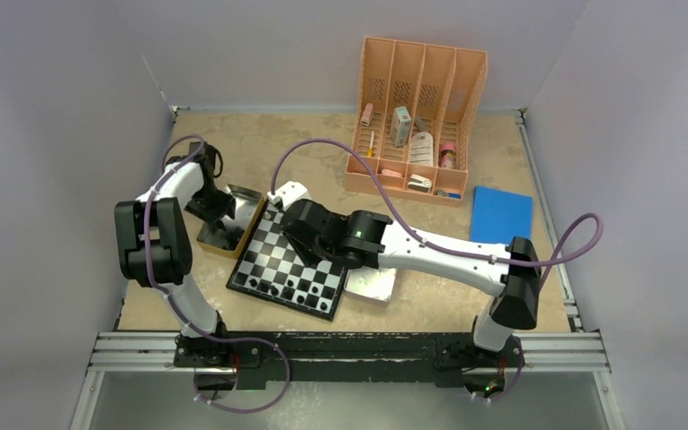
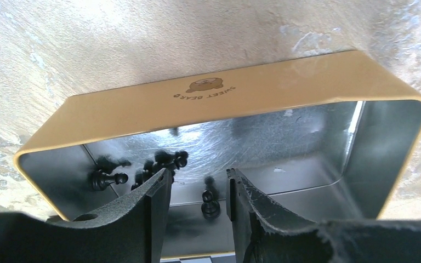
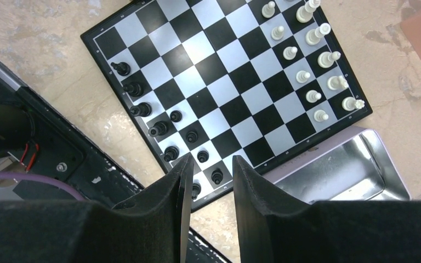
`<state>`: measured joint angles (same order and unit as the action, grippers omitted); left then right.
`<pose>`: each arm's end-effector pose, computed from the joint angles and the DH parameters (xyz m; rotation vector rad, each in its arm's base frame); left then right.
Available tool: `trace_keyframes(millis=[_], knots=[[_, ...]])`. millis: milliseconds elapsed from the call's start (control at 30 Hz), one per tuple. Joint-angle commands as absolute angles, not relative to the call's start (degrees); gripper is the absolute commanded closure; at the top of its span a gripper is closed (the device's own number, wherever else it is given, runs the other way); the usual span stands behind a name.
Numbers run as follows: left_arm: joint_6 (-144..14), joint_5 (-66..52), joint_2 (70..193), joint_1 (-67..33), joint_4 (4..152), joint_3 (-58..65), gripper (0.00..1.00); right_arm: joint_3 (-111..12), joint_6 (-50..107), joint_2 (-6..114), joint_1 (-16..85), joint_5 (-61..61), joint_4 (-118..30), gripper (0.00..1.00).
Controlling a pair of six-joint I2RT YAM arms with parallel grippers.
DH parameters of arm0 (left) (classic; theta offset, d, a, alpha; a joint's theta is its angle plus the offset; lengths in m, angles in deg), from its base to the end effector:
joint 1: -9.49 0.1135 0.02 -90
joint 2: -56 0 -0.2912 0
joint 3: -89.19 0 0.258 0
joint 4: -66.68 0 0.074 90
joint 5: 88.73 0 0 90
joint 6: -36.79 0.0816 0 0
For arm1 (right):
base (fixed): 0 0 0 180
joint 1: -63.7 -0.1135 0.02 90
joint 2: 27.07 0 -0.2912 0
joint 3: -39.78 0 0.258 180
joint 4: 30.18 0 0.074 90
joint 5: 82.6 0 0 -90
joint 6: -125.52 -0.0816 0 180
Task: Set up the chess pieces on the board
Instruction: Pick up the chess piece from the storage box.
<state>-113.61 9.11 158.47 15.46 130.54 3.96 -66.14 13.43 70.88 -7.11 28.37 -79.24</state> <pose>0.3502 0.0478 0.1684 -1.6225 2.4521 0.0745 0.1686 0.3955 0.3390 -0.7602 2.1408 0.4575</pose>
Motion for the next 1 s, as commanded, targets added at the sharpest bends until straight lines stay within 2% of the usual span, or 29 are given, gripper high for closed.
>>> trace_keyframes(millis=[0,533,833,967], knots=[[-110.2,10.6,155.7,15.9,128.9,5.4,0.59,-64.6,11.9,66.8,-6.7,28.7,-76.8,0.65],[-80.8,2.8,153.5,15.9,123.4,4.6,0.63,-63.7,12.0,65.9,-6.7,28.3,-75.6,0.65],[-65.9,-10.6,152.9,17.6,120.8,4.5,0.73,-63.1,12.2,65.4,-6.7,28.0,-75.0,0.65],[-64.0,-11.3,155.4,18.1,122.4,4.2,0.77,-62.8,12.4,65.1,-6.7,28.1,-75.0,0.65]])
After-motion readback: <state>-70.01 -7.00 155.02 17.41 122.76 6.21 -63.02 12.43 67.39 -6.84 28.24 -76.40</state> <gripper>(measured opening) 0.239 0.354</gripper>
